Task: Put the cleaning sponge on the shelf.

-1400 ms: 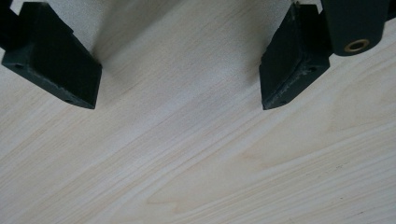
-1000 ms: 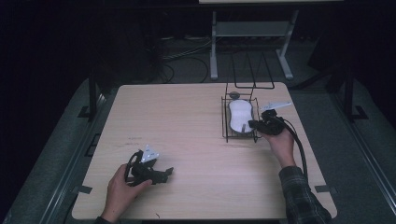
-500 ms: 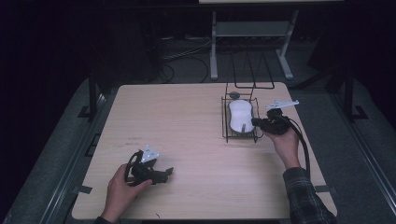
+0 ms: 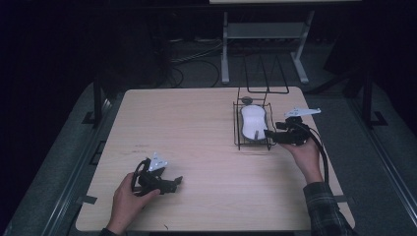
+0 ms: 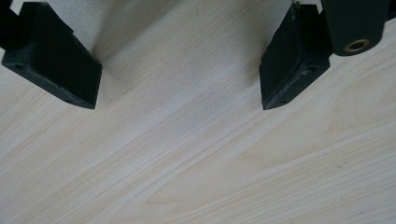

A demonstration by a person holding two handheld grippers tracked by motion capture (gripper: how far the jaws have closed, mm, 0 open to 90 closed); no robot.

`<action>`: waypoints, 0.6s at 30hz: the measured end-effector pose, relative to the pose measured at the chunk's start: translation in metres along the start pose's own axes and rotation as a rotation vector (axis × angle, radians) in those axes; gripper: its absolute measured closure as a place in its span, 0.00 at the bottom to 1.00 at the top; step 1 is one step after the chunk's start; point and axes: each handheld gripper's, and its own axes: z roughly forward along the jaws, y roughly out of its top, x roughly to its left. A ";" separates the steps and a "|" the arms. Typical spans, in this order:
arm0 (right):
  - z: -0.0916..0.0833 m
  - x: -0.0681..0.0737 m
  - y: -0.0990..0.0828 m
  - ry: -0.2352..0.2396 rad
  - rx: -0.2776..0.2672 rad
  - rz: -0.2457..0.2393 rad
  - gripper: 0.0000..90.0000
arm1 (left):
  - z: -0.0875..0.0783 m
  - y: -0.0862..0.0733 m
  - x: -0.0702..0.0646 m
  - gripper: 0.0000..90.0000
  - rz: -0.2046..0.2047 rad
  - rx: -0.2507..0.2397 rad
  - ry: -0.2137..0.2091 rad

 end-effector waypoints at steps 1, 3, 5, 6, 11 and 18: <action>0.000 0.000 0.000 0.000 0.000 0.000 0.38 | 0.000 0.000 0.000 0.14 0.000 0.000 0.000; -0.004 0.001 -0.003 -0.008 -0.001 0.003 0.35 | 0.000 0.000 0.000 0.14 0.000 0.000 0.000; -0.006 0.001 -0.004 -0.012 -0.001 0.000 0.34 | 0.000 0.000 0.000 0.14 0.000 0.000 0.000; -0.009 0.002 -0.007 -0.015 0.002 -0.001 0.33 | 0.000 0.000 0.000 0.14 0.000 0.000 0.000; -0.016 0.003 -0.015 -0.022 -0.003 -0.004 0.31 | 0.000 0.000 0.000 0.14 0.000 -0.003 0.000; -0.026 0.004 -0.027 -0.024 -0.014 0.005 0.31 | 0.000 0.000 0.000 0.14 0.000 -0.003 0.000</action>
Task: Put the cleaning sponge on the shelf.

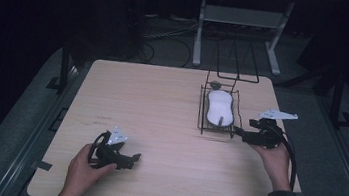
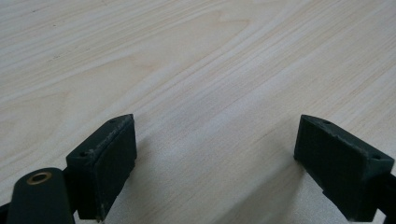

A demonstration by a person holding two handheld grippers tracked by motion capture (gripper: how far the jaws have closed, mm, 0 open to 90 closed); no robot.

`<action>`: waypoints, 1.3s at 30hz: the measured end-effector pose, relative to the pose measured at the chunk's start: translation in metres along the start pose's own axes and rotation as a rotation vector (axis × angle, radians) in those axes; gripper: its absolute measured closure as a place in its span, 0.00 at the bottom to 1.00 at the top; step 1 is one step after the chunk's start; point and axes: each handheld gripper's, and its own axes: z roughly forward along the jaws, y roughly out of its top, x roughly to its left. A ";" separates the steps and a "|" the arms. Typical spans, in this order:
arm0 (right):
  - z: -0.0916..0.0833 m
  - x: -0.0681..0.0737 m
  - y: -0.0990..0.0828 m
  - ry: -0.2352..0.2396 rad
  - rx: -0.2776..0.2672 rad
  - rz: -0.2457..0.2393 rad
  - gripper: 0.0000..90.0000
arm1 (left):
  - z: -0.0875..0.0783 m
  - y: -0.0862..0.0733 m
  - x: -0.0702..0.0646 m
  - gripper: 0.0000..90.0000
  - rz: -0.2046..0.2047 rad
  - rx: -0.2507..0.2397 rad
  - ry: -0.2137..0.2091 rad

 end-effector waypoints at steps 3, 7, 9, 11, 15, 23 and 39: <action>-0.005 0.001 -0.007 -0.005 0.005 -0.001 0.30 | 0.000 0.000 0.000 0.14 0.000 0.000 0.000; -0.009 0.001 -0.013 -0.009 0.005 -0.008 0.30 | 0.000 0.000 0.000 0.14 0.000 0.000 0.000; -0.012 0.002 -0.019 -0.004 0.015 -0.005 0.30 | 0.000 0.000 0.000 0.14 0.000 0.000 0.000; -0.014 0.003 -0.023 -0.007 0.022 -0.007 0.30 | 0.000 0.000 0.000 0.14 -0.001 0.000 0.000; -0.019 0.004 -0.032 -0.007 0.020 -0.006 0.29 | 0.000 0.000 0.000 0.14 0.000 0.000 0.000; -0.030 0.009 -0.048 -0.015 0.026 -0.016 0.29 | 0.000 0.000 0.000 0.14 0.001 0.000 0.000; -0.045 0.014 -0.092 -0.053 0.074 0.024 0.15 | 0.000 0.000 0.000 0.14 0.002 0.001 0.000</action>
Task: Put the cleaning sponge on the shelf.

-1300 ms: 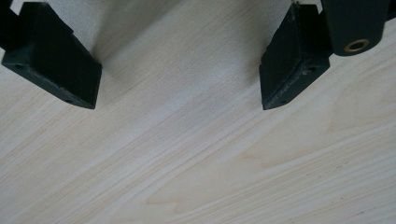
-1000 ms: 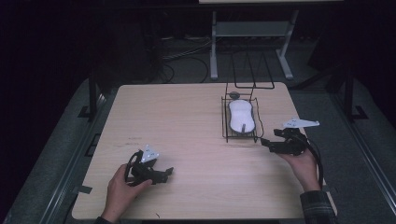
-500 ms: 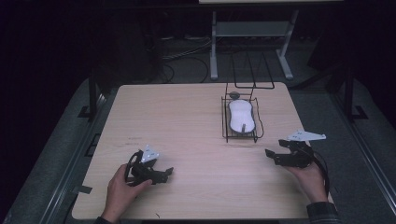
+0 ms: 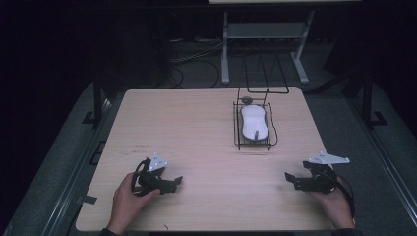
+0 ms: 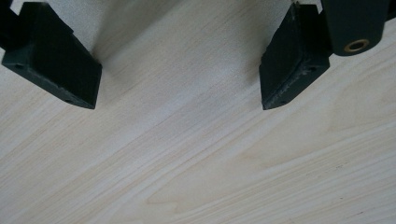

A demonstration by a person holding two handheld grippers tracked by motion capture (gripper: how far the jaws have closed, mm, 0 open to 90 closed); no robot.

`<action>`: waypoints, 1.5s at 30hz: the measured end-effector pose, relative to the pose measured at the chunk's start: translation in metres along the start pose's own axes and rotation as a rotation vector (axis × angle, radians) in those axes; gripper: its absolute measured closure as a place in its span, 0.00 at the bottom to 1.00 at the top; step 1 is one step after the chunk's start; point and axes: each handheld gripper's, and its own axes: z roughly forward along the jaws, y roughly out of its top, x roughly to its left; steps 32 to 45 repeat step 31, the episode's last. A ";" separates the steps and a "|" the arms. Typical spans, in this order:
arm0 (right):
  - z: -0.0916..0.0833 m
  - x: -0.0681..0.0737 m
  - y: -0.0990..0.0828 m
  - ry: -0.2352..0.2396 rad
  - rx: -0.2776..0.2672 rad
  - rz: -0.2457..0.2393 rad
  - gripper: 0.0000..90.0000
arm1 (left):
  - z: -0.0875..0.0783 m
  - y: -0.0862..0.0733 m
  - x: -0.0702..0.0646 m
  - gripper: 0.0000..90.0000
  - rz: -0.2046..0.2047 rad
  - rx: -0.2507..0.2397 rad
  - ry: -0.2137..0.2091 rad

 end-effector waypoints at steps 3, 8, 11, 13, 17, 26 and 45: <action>-0.002 0.000 -0.008 -0.001 -0.002 0.007 0.13 | 0.000 0.000 0.000 0.14 0.000 0.000 0.000; -0.005 0.002 -0.017 -0.022 -0.006 -0.003 0.13 | 0.000 0.000 0.000 0.14 0.000 0.000 0.000; -0.004 0.002 -0.026 -0.039 0.016 -0.008 0.12 | 0.000 0.000 0.000 0.14 0.000 0.000 0.000; -0.003 0.003 -0.029 -0.045 0.028 -0.007 0.12 | 0.000 0.000 0.000 0.14 0.000 0.000 0.000; -0.001 0.004 -0.033 -0.065 0.046 -0.027 0.11 | 0.000 0.000 0.000 0.14 0.000 0.000 0.000; 0.000 0.005 -0.032 -0.067 0.052 -0.030 0.09 | 0.000 0.000 0.000 0.14 -0.002 -0.002 0.001; 0.000 0.005 -0.032 -0.066 0.053 -0.030 0.09 | 0.000 0.000 0.000 0.14 -0.003 -0.003 0.000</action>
